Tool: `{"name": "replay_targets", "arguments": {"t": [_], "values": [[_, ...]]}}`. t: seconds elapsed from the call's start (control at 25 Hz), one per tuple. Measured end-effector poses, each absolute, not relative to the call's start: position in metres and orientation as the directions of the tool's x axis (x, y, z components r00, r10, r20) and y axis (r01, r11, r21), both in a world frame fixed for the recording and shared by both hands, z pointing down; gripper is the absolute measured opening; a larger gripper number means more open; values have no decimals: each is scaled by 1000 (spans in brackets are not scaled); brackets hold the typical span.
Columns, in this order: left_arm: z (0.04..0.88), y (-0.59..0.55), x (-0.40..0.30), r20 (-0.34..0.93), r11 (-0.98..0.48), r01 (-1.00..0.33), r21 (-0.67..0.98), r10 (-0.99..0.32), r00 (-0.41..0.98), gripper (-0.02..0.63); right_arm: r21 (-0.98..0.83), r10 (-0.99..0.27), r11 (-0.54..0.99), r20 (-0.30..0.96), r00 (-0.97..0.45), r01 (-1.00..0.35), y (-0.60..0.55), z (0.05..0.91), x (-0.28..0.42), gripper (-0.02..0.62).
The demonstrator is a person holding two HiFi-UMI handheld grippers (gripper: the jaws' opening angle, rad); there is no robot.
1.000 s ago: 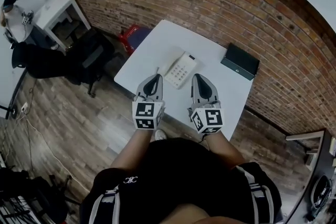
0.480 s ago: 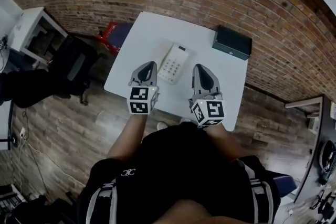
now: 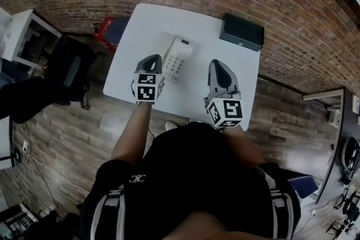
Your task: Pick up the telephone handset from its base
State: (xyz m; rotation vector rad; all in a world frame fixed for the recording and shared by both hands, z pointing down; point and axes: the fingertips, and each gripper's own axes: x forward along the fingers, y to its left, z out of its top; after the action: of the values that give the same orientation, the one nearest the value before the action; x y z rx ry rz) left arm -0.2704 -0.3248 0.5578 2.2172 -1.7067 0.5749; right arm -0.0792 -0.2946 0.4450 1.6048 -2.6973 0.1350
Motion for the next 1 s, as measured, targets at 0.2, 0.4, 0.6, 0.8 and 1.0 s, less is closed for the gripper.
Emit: {"name": "replay_targets", "arguments": {"t": [0.2,0.4,0.6,0.8,1.0], "values": [[597,-346,-262,580,-318,-947,-36,-778,240,32,-68,-894,440,61,-444,-895,-300,449,-58,-2],[625,-365,-264,640,-321,-946,-51,-737,216,146,-63,-912,401,73,-405,-914,-304,452,-34,-1],[653,-381,-270,697,-307,-951,-37,-689,196,201,-66,-923,372,75,-377,-926,-313,453,-17,-1],[670,-393,-275,747,-311,-948,-65,-645,160,218,-63,-926,366,72,-370,-928,-321,451,-8,-1],[683,-400,-277,780,-329,-940,-88,-610,140,229,-56,-921,378,78,-382,-924,-326,455,-9,0]]}}
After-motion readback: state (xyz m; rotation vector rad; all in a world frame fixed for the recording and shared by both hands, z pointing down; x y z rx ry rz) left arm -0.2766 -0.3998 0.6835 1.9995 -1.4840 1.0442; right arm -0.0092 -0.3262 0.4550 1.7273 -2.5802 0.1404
